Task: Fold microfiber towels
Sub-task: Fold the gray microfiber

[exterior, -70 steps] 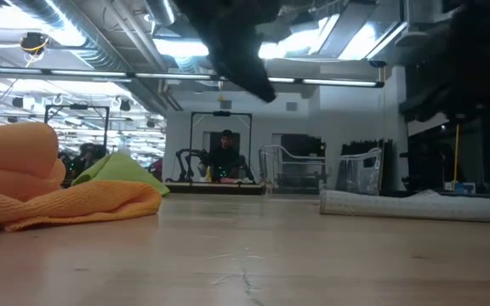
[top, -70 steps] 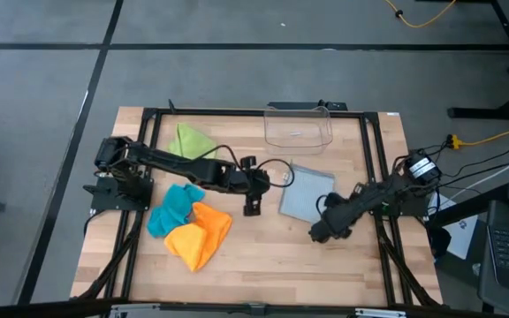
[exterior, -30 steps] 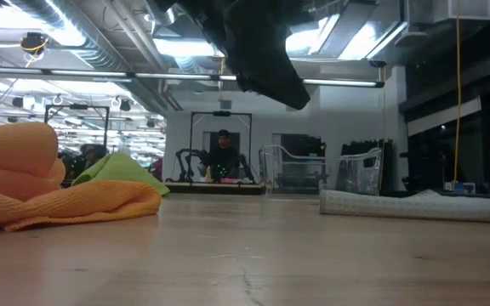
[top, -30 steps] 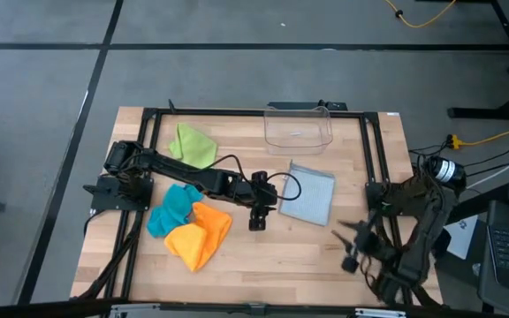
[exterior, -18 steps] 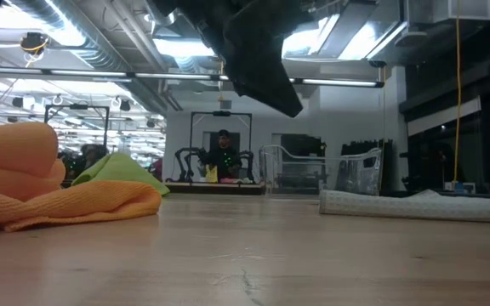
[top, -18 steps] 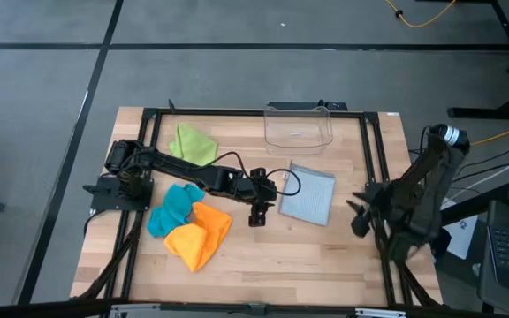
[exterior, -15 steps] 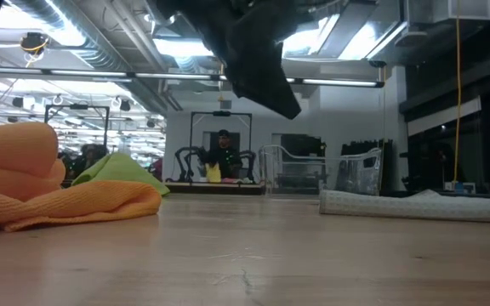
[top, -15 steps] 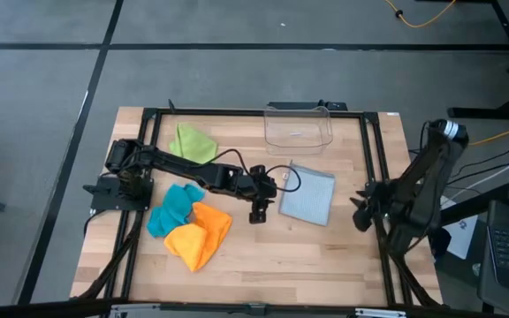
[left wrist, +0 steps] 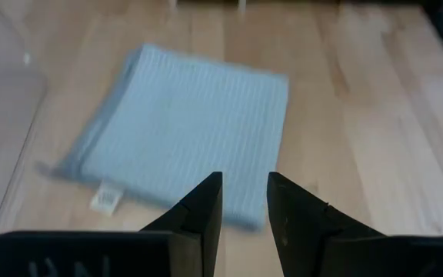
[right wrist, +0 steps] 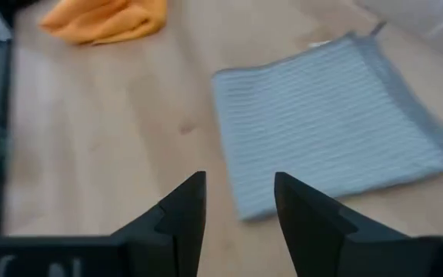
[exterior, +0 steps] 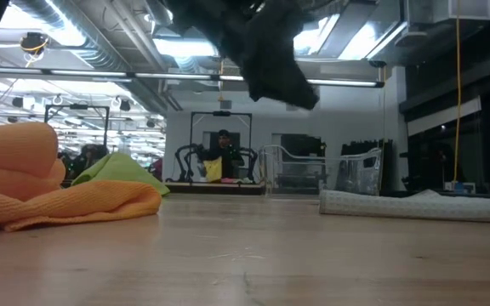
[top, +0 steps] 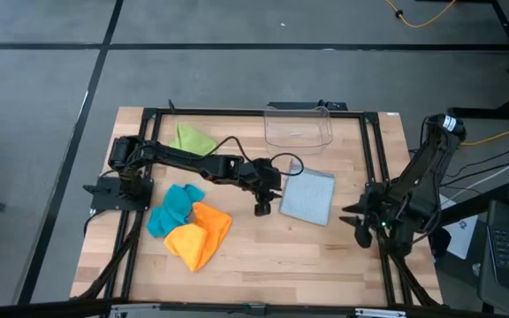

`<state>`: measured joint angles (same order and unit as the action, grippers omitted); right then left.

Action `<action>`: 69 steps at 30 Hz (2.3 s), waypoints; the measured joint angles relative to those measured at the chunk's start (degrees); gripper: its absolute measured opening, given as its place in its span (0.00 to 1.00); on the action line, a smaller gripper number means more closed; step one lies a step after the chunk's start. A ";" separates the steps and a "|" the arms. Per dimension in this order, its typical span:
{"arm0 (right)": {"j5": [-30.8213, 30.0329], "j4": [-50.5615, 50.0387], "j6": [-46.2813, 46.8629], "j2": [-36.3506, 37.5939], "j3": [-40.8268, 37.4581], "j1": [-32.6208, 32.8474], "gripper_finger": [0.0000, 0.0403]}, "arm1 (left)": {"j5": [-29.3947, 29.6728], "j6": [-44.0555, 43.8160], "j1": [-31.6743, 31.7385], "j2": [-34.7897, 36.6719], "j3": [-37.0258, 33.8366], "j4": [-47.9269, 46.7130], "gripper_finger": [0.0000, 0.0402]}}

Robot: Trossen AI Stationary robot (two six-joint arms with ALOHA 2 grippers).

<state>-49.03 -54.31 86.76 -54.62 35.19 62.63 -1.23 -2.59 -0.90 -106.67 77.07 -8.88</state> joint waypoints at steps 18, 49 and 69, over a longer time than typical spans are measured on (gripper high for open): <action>5.55 22.19 -35.55 -14.62 -3.20 -12.86 0.39 | 4.57 5.80 -3.76 -6.85 -0.14 8.80 0.25; 13.02 22.35 -33.35 -16.97 -1.97 -19.24 0.68 | 4.72 5.70 -3.80 -6.91 -0.14 8.38 0.38; 16.20 30.55 -40.13 -29.91 -3.71 -19.39 0.68 | 7.90 8.33 -6.88 -17.08 -0.19 14.82 0.37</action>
<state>-32.82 -23.76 46.63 -84.53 31.48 43.24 6.66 5.74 -7.78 -123.74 76.88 5.93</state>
